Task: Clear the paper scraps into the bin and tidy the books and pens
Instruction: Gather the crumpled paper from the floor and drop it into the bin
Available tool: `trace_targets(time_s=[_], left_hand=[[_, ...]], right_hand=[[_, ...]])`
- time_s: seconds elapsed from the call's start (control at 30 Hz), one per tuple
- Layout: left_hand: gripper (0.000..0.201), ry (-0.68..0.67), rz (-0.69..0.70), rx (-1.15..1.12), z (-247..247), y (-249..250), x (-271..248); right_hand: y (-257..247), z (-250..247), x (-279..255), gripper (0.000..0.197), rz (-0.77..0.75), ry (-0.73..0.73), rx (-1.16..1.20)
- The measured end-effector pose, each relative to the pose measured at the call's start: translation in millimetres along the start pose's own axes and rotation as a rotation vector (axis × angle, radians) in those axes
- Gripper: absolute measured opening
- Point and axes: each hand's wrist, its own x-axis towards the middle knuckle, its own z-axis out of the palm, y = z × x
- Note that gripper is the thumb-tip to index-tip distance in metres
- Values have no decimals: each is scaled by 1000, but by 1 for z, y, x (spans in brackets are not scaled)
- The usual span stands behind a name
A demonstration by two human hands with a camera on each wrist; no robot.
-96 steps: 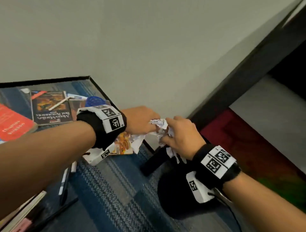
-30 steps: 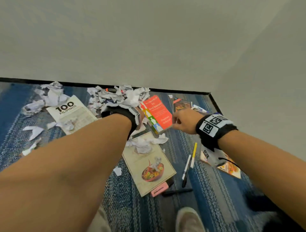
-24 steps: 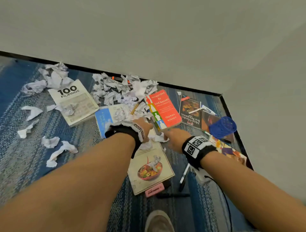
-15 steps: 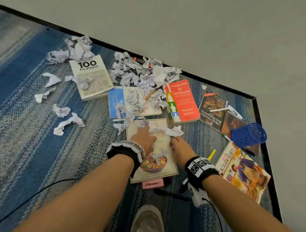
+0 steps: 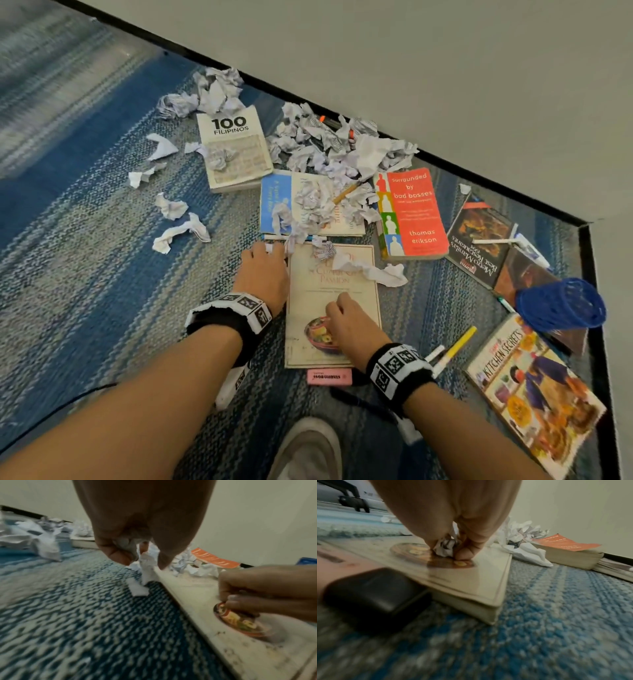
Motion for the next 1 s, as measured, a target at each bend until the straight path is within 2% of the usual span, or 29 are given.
trace_targets(time_s=[0.07, 0.13, 0.27, 0.33, 0.37, 0.43, 0.53, 0.6, 0.67, 0.73, 0.83, 0.9, 0.97, 1.0], left_hand=[[53, -81, -76, -38, 12, -13, -2], [56, -142, -101, -66, 22, -18, -3], [51, -175, -71, -16, 24, -18, 0], [42, -175, -74, -36, 18, -18, 5], [38, -144, -83, -50, 15, -18, 8], [45, -69, -105, -93, 7, -17, 14], [70, 73, -56, -118, -1, -13, 25], [64, 118, 26, -115, -1, -9, 36], [49, 82, 88, -103, 1, -4, 41], [41, 39, 121, 6, 10, 1, 41], [41, 9, 107, 96, 14, -3, 41], [40, 16, 91, 107, 11, -12, 44], [37, 51, 64, 137, 8, -23, 44], [38, -2, 54, 117, 6, -25, 43]], right_hand=[[8, -10, 3, 9, -36, 3, 28], [17, -27, 8, 10, 2, 133, 73], [43, -48, 27, 32, 262, 323, 118], [46, -42, 31, 44, 355, 316, 15], [44, -36, 32, 47, 402, 265, -43], [39, -27, 29, 41, 437, 204, -87], [48, -22, 33, 37, 405, 220, -44], [59, -30, 34, 35, 422, 272, 112], [66, -48, 34, 24, 429, 241, 201], [68, -71, 34, 12, 386, 245, 222], [55, -107, 38, 16, 241, 229, 191], [42, -122, 48, 21, 178, 157, 162], [28, -129, 64, 25, 184, 72, 169], [21, -129, 73, 23, 210, 55, 205]])
